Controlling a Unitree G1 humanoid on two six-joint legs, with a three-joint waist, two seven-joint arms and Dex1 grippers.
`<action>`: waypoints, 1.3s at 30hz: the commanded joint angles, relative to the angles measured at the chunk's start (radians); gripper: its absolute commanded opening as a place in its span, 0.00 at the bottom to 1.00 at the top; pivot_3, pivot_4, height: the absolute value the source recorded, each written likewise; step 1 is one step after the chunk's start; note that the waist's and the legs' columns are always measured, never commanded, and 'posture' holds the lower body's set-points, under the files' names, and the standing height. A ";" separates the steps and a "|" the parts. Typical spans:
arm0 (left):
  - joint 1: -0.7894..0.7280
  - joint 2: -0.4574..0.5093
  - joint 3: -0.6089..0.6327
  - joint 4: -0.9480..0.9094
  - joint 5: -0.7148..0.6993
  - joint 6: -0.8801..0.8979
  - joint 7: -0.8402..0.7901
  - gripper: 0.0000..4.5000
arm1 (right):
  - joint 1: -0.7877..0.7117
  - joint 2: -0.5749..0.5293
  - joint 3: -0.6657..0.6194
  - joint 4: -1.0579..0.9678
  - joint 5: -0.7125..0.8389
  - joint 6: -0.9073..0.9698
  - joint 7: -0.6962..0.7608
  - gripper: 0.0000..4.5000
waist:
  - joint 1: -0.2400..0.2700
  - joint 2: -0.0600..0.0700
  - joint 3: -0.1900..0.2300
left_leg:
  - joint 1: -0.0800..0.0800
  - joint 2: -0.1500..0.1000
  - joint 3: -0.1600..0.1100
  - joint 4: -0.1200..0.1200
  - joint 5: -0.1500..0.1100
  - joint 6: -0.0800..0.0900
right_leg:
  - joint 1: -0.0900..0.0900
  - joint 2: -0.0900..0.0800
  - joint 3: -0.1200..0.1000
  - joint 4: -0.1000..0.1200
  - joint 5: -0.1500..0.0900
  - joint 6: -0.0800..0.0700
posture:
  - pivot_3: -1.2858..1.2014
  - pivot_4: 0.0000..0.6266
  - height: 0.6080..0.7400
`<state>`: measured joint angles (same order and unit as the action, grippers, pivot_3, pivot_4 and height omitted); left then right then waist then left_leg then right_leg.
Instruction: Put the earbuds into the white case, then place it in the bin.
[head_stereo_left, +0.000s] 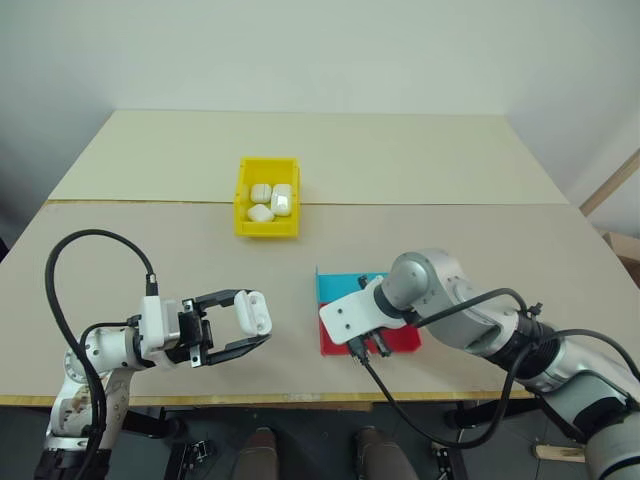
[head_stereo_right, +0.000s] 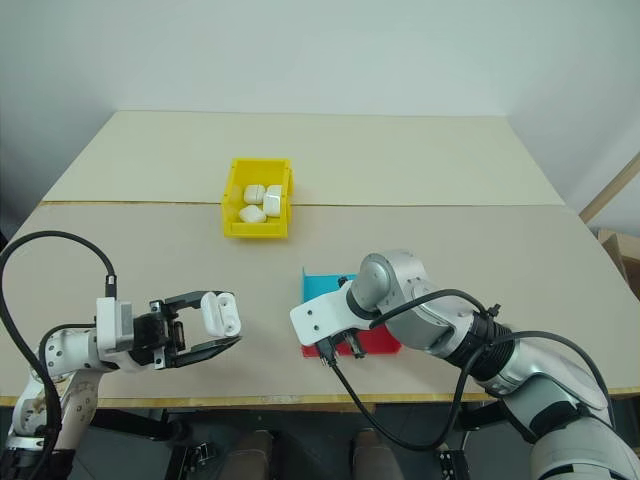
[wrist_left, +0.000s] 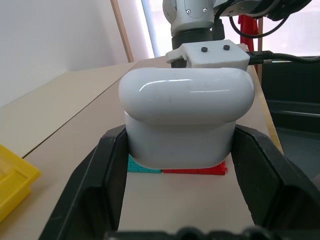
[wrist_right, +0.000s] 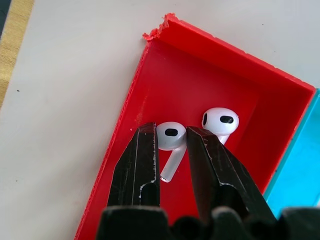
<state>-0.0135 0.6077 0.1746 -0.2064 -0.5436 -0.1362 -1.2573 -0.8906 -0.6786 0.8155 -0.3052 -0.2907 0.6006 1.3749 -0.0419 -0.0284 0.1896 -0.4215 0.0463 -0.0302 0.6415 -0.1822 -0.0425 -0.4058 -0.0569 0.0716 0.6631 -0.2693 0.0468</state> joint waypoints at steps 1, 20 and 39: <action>-0.015 -0.002 0.001 -0.008 -0.007 -0.025 0.006 0.63 | -0.002 0.001 -0.055 -0.024 0.008 0.006 0.002 0.14 | 0.000 0.000 0.000 | 0.000 0.000 0.000 0.000 0.000 0.000 | 0.000 0.000 0.000 0.000 0.000 0.000 | 0.52 0.24 1.00; -0.135 -0.065 -0.056 -0.066 -0.271 0.233 -0.021 0.63 | 0.358 0.222 -0.937 -0.265 0.597 -0.125 -0.346 0.14 | 0.002 -0.001 0.000 | -0.001 0.000 -0.001 0.000 0.000 0.000 | 0.002 0.000 -0.001 0.000 0.000 0.000 | 0.52 0.24 1.00; -0.232 -0.083 -0.118 -0.081 -0.248 0.316 -0.076 0.63 | 0.445 0.441 -0.945 -0.302 1.086 -0.192 -0.523 0.14 | -0.004 0.000 0.000 | 0.000 0.001 -0.002 0.000 0.000 0.000 | 0.002 0.002 0.000 0.000 0.000 0.000 | 0.52 0.24 1.00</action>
<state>-0.2531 0.5217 0.0607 -0.2378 -0.8041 0.1846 -1.3478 -0.4458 -0.2454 -0.1466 -0.5852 0.7708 0.4515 0.8387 -0.0459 -0.0288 0.1894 -0.4211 0.0475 -0.0318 0.6410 -0.1825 -0.0421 -0.4042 -0.0547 0.0715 0.6634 -0.2690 0.0463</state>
